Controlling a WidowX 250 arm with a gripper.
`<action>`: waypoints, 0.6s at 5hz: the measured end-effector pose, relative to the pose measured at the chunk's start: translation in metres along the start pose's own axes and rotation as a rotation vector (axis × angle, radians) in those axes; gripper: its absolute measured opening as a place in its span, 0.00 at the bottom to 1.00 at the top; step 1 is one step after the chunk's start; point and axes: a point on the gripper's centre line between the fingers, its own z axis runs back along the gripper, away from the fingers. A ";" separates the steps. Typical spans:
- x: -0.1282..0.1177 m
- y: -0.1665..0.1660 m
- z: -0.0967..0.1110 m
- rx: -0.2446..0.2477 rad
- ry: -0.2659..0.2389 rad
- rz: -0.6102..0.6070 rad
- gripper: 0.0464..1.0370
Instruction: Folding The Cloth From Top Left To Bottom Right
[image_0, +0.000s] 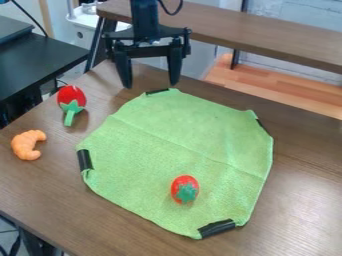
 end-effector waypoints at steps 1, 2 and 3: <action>0.001 0.001 -0.013 0.016 0.026 -0.003 0.96; 0.022 0.006 -0.023 0.022 -0.026 -0.037 0.96; 0.052 0.013 -0.026 0.071 -0.061 -0.126 0.96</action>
